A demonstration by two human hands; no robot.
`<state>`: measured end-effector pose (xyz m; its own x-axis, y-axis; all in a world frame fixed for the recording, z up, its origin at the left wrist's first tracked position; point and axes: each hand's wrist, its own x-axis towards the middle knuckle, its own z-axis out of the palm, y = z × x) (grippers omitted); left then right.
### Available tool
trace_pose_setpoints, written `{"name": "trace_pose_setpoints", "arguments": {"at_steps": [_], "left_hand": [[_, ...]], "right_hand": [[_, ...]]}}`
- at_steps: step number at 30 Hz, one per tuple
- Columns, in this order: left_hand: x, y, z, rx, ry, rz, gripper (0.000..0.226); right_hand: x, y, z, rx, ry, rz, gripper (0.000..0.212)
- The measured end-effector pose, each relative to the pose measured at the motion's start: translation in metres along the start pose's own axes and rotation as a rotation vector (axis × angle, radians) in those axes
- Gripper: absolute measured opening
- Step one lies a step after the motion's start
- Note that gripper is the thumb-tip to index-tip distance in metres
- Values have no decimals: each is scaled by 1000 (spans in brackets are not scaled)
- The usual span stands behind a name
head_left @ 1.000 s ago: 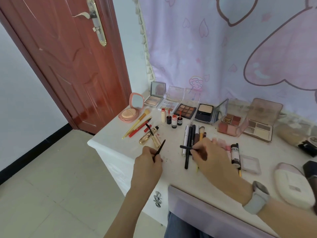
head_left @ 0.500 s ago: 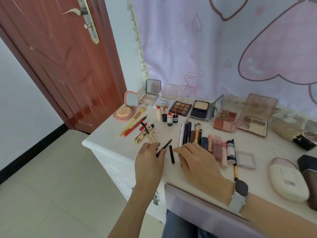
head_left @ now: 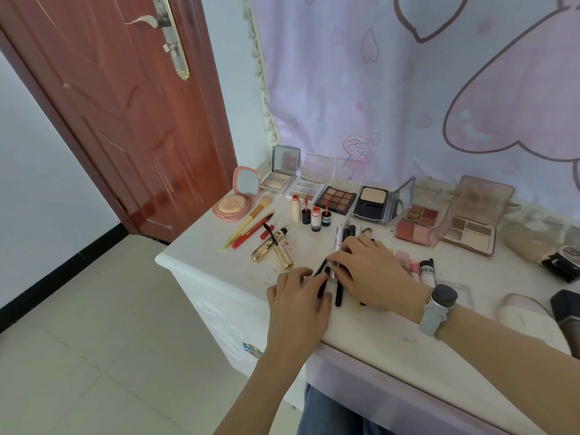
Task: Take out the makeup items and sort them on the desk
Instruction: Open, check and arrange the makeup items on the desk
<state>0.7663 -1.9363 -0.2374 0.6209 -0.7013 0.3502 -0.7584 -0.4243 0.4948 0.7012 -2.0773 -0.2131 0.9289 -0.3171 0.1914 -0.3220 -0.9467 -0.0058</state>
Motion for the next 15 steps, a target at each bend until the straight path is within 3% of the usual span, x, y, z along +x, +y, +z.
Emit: {"name": "trace_pose_setpoints", "arguments": {"at_steps": [15], "left_hand": [[6, 2, 3, -73, 64, 31, 26]], "right_hand": [[-9, -4, 2, -18, 45, 158, 24]]}}
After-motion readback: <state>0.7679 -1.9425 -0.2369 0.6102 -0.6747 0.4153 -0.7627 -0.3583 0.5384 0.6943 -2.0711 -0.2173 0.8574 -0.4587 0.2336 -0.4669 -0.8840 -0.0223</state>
